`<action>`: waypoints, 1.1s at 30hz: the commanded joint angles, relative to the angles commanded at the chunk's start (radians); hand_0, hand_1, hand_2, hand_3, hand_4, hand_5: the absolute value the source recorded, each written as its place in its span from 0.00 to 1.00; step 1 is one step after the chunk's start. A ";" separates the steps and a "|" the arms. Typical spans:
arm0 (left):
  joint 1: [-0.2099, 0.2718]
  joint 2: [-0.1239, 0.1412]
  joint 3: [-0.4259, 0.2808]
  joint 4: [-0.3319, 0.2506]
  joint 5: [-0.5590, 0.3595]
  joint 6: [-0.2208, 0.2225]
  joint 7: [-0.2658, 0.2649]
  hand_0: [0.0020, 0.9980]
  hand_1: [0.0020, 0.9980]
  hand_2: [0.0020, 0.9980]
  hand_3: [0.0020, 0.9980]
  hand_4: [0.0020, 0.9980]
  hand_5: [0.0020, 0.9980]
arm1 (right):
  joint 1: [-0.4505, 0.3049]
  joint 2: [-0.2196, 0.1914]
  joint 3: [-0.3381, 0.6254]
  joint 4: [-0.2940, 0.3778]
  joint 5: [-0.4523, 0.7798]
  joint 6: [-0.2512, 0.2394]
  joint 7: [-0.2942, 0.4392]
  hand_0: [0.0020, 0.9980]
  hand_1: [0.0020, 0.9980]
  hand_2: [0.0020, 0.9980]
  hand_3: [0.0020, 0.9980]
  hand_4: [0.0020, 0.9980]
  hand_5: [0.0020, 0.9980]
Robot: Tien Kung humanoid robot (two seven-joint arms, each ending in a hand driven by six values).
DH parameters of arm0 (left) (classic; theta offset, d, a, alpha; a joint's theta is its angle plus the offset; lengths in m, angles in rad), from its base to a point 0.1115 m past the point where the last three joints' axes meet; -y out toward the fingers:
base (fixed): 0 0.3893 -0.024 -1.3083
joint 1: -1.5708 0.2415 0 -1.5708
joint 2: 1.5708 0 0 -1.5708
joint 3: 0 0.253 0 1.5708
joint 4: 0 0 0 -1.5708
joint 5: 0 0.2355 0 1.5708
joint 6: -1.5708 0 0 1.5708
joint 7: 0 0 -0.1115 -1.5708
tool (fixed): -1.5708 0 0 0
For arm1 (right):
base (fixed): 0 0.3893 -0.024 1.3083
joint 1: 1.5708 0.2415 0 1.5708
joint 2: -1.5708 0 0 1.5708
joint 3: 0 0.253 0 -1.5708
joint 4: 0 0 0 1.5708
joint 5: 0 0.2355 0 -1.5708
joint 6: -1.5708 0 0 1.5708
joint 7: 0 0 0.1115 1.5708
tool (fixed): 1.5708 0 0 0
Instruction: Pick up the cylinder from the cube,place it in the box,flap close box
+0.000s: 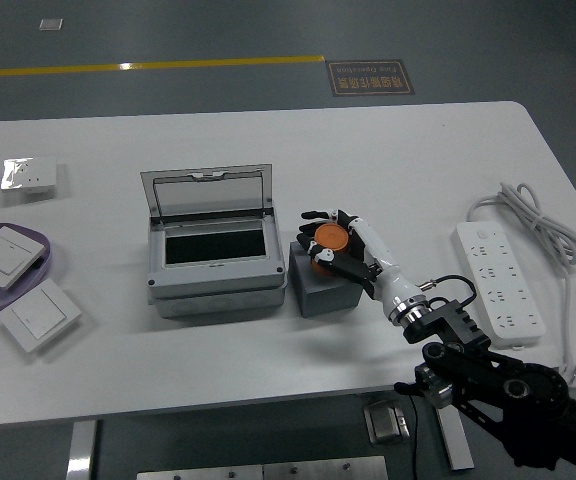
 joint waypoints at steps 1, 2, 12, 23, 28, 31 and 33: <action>0.000 0.000 0.000 0.000 0.000 0.000 0.000 0.64 0.61 0.57 0.65 0.73 0.23 | 0.000 0.000 0.000 0.000 0.000 0.000 0.000 0.70 0.67 0.62 0.67 0.82 0.31; 0.000 0.000 0.000 0.000 0.000 0.000 -0.001 0.64 0.61 0.57 0.65 0.73 0.23 | 0.000 0.000 -0.001 0.000 0.000 -0.001 0.000 0.70 0.67 0.62 0.67 0.82 0.31; -0.002 0.001 -0.002 0.000 0.004 0.001 -0.002 0.64 0.61 0.57 0.64 0.72 0.23 | 0.004 -0.001 -0.009 -0.002 -0.004 -0.001 -0.007 0.68 0.67 0.61 0.65 0.58 0.07; -0.001 0.001 -0.003 0.001 0.007 0.002 -0.002 0.64 0.61 0.57 0.64 0.72 0.23 | 0.004 -0.002 -0.011 -0.002 -0.005 -0.007 -0.009 0.69 0.67 0.61 0.65 0.55 0.03; -0.002 0.001 0.000 0.000 0.003 0.002 -0.005 0.64 0.61 0.57 0.64 0.72 0.22 | 0.004 -0.002 -0.010 -0.004 0.001 -0.006 -0.011 0.68 0.67 0.61 0.65 0.55 0.02; -0.002 0.001 0.002 0.000 0.000 0.002 -0.007 0.64 0.61 0.56 0.64 0.72 0.22 | 0.004 -0.002 -0.010 -0.003 0.005 -0.013 -0.014 0.68 0.67 0.61 0.65 0.46 0.00; -0.002 0.001 0.004 0.000 -0.001 0.003 -0.008 0.64 0.61 0.56 0.64 0.72 0.22 | 0.004 -0.002 -0.010 -0.002 0.008 -0.017 -0.015 0.68 0.67 0.61 0.65 0.46 0.00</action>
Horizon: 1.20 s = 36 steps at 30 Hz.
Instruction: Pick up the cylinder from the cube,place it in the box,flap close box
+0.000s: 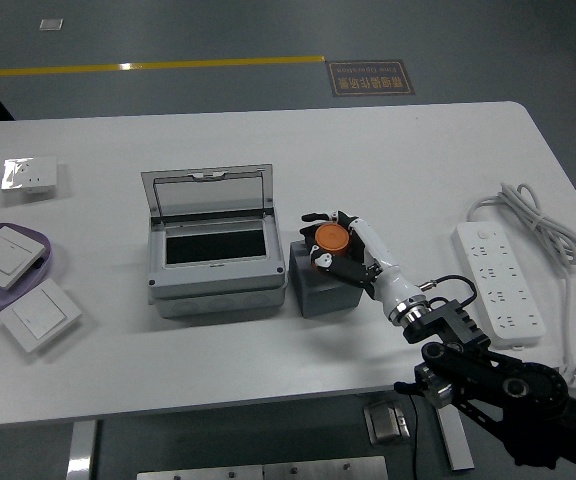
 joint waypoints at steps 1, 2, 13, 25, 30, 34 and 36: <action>0.000 0.000 0.001 0.000 -0.001 0.000 -0.001 0.64 0.61 0.56 0.64 0.72 0.22 | 0.000 0.000 0.000 0.001 0.000 -0.002 -0.002 0.68 0.67 0.61 0.65 0.46 0.00; 0.000 0.000 0.001 0.000 -0.001 0.000 -0.001 0.64 0.61 0.56 0.64 0.72 0.22 | 0.000 0.000 0.000 0.002 -0.001 -0.003 -0.004 0.68 0.67 0.61 0.65 0.46 0.00; 0.000 0.000 0.001 0.000 -0.002 0.002 -0.006 0.64 0.61 0.56 0.64 0.72 0.22 | -0.004 0.004 0.020 0.030 -0.011 -0.024 -0.002 0.70 0.60 0.52 0.50 0.00 0.00; 0.000 0.000 -0.002 0.000 0.000 0.005 -0.010 0.64 0.61 0.56 0.64 0.72 0.22 | 0.014 0.010 0.013 0.084 -0.019 -0.059 0.011 0.63 0.54 0.50 0.38 0.05 0.00; 0.000 0.001 -0.004 0.001 0.002 0.006 -0.010 0.64 0.61 0.56 0.64 0.72 0.22 | 0.044 0.017 0.009 0.161 -0.065 -0.088 -0.014 0.63 0.53 0.49 0.37 0.07 0.00; 0.001 0.003 -0.010 0.001 0.009 0.006 -0.007 0.64 0.61 0.56 0.64 0.72 0.22 | 0.090 0.033 -0.008 0.212 -0.128 -0.095 -0.061 0.55 0.47 0.49 0.36 0.08 0.00; 0.001 0.004 -0.018 0.000 0.021 0.004 0.000 0.64 0.61 0.56 0.64 0.72 0.22 | 0.125 0.047 -0.021 0.227 -0.175 -0.094 -0.100 0.55 0.47 0.49 0.36 0.08 0.00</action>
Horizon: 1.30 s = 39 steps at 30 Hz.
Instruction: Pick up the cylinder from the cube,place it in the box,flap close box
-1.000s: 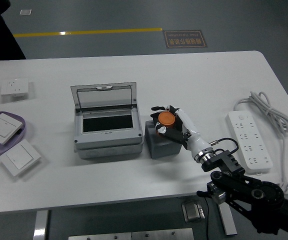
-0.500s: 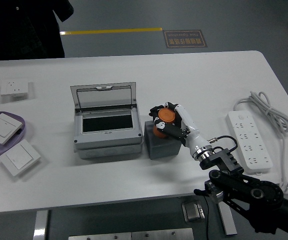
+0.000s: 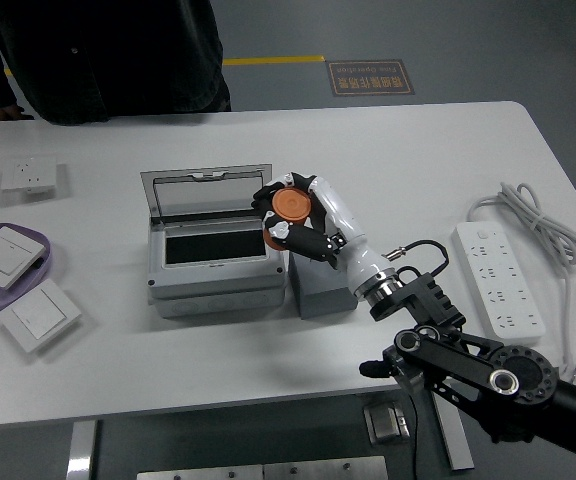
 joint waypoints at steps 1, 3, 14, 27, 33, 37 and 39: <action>0.000 0.001 -0.003 0.000 0.003 -0.001 0.002 0.64 0.61 0.56 0.64 0.72 0.22 | 0.015 0.007 -0.006 0.002 -0.021 0.002 -0.018 0.55 0.47 0.49 0.36 0.08 0.00; 0.000 0.002 -0.007 0.000 0.009 -0.002 0.006 0.64 0.61 0.56 0.64 0.72 0.22 | 0.045 0.022 -0.019 0.002 -0.073 0.010 -0.060 0.32 0.37 0.46 0.34 0.09 0.00; -0.001 0.012 -0.026 -0.001 0.032 -0.004 0.020 0.64 0.61 0.56 0.64 0.72 0.22 | 0.177 0.129 -0.059 -0.056 -0.484 0.229 -0.421 0.15 0.26 0.38 0.31 0.07 0.00; -0.004 0.013 -0.027 -0.002 0.034 -0.004 0.023 0.64 0.61 0.56 0.64 0.72 0.23 | 0.226 0.177 -0.112 -0.148 -0.957 0.418 -0.783 0.02 0.16 0.32 0.22 0.00 0.00; -0.003 0.014 -0.027 -0.001 0.033 -0.005 0.023 0.64 0.61 0.56 0.64 0.72 0.23 | 0.241 0.181 -0.121 -0.138 -1.090 0.406 -0.816 0.04 0.18 0.33 0.28 0.00 0.00; -0.003 0.014 -0.028 -0.001 0.034 -0.005 0.023 0.64 0.61 0.56 0.64 0.72 0.23 | 0.244 0.182 -0.126 -0.145 -1.111 0.393 -0.813 0.04 0.18 0.33 0.28 0.00 0.00; -0.003 0.014 -0.027 -0.001 0.033 -0.005 0.023 0.64 0.61 0.56 0.64 0.72 0.24 | 0.244 0.182 -0.128 -0.149 -1.111 0.389 -0.811 0.08 0.23 0.36 0.34 0.02 0.00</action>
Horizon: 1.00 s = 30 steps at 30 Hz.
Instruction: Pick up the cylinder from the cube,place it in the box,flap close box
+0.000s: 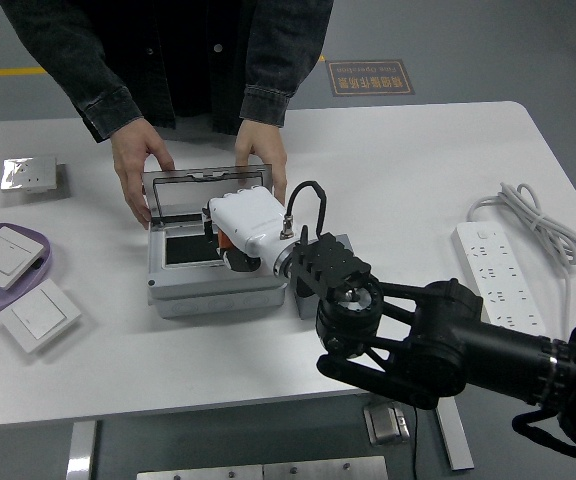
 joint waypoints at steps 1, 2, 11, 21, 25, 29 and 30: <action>0.000 0.000 0.000 0.000 0.000 0.000 0.000 0.64 0.61 0.56 0.64 0.72 0.24 | 0.000 0.000 -0.001 -0.001 0.001 0.000 0.000 0.08 0.23 0.36 0.34 0.02 0.00; 0.000 0.000 0.000 0.000 0.000 0.000 0.000 0.64 0.61 0.56 0.64 0.72 0.24 | 0.000 0.000 -0.001 -0.002 0.002 0.001 0.001 0.08 0.23 0.36 0.34 0.02 0.00; -0.001 0.000 -0.001 0.000 0.002 0.000 0.001 0.64 0.61 0.56 0.64 0.72 0.24 | 0.001 0.001 -0.007 -0.005 0.017 0.004 0.009 0.08 0.23 0.36 0.34 0.03 0.00; -0.002 0.002 -0.013 0.001 0.011 -0.001 0.009 0.64 0.61 0.56 0.64 0.72 0.24 | 0.001 0.004 -0.009 -0.030 0.046 -0.049 0.043 0.09 0.23 0.34 0.32 0.01 0.00; -0.003 0.003 -0.012 0.001 0.010 0.000 0.009 0.64 0.61 0.56 0.64 0.72 0.25 | 0.000 0.005 -0.011 -0.042 0.053 -0.104 0.080 0.08 0.24 0.31 0.30 0.01 0.00; -0.003 0.003 -0.013 0.002 0.011 0.000 0.009 0.64 0.61 0.56 0.64 0.72 0.25 | -0.001 0.006 -0.012 -0.050 0.055 -0.136 0.102 0.08 0.24 0.31 0.30 0.01 0.00; -0.003 0.003 -0.012 0.002 0.010 0.000 0.009 0.64 0.61 0.56 0.64 0.72 0.25 | -0.001 0.007 -0.012 -0.052 0.056 -0.140 0.105 0.26 0.33 0.37 0.35 0.17 0.00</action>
